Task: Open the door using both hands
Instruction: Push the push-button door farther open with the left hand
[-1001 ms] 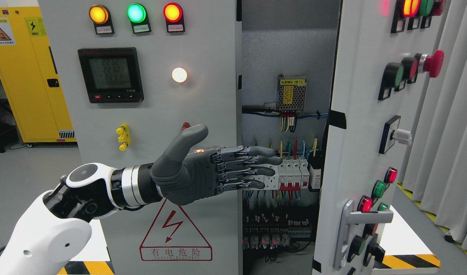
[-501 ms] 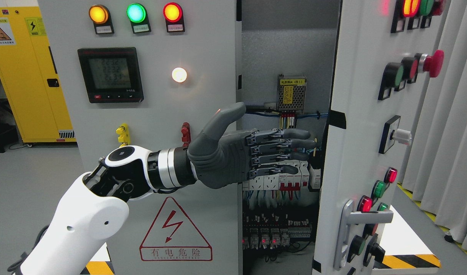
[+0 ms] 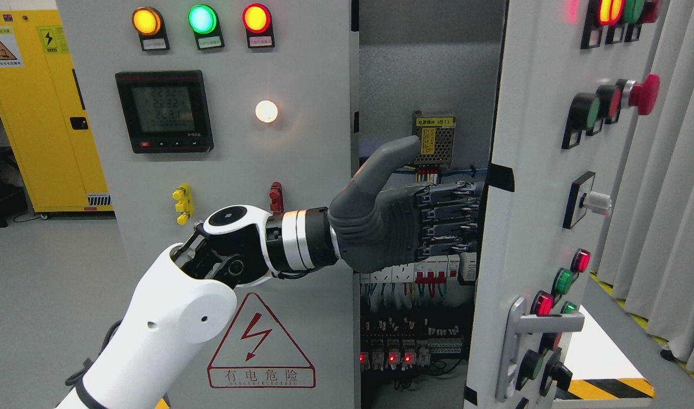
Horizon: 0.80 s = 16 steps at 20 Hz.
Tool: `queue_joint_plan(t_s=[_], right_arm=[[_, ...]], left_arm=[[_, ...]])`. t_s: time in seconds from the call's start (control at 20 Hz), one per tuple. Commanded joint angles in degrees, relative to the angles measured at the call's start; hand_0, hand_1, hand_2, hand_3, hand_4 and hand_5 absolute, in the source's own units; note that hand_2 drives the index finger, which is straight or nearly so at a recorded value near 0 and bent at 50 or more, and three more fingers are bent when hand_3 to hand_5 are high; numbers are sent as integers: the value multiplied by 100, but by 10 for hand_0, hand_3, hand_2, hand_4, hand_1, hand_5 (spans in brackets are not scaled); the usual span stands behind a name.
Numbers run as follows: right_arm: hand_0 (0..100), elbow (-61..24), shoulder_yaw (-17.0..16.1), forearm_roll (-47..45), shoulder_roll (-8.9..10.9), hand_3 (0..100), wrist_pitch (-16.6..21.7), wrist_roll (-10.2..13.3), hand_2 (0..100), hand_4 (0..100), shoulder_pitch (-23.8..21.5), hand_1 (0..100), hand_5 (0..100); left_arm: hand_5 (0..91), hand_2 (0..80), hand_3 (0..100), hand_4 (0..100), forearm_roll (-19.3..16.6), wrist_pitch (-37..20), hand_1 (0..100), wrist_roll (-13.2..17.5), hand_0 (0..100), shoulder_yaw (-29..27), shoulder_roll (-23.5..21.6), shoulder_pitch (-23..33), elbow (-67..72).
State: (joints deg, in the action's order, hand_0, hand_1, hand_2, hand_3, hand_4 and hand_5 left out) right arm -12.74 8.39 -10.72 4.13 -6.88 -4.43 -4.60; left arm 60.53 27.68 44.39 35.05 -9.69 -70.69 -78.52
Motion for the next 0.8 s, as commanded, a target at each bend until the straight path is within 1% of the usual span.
queue_joint_plan(t_s=[0.0, 0.45, 0.6, 0.75], right_arm=[[220, 0, -4, 0, 8, 0, 3, 4, 0, 0, 3, 12, 0], [220, 0, -4, 0, 17, 0, 3, -5, 0, 0, 3, 12, 0], [220, 0, -4, 0, 17, 0, 3, -5, 0, 0, 3, 12, 0], [220, 0, -4, 0, 17, 0, -6, -5, 0, 0, 3, 11, 0]], left_arm=[[0, 0, 0, 0, -50, 36, 0, -18, 0, 29, 740, -67, 214], [0, 0, 0, 0, -67, 97, 0, -27, 0, 20, 1188, -129, 170], [0, 0, 0, 0, -190, 106, 0, -27, 0, 20, 1338, -120, 153], [0, 0, 0, 0, -217, 159, 0, -27, 0, 20, 1522, -120, 144]])
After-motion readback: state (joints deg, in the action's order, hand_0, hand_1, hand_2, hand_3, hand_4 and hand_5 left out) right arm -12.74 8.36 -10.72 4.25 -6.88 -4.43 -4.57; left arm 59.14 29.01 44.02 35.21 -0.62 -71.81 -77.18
